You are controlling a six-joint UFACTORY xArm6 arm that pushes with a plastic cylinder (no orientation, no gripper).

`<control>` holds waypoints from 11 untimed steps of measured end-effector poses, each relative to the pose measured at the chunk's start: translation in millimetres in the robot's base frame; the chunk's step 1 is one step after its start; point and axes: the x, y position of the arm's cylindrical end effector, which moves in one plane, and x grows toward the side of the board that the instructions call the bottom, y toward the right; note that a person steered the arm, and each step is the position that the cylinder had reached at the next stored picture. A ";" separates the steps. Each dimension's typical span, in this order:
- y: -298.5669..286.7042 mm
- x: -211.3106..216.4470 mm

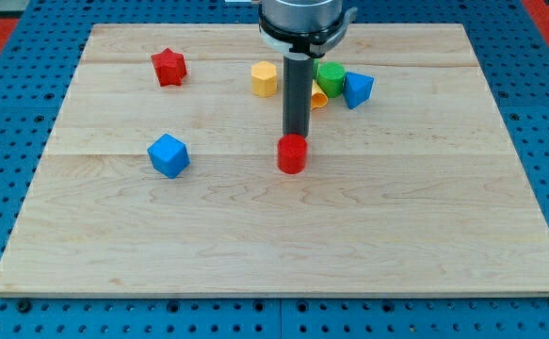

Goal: Push the blue triangle away from the green blocks

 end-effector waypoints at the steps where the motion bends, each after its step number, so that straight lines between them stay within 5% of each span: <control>1: 54.0 10.2; 3: -61.9 23.4; 5: 95.2 -19.9; 6: 107.2 -74.3; 7: 104.3 -105.2; 10: 2.0 -75.2; 11: 31.6 -73.7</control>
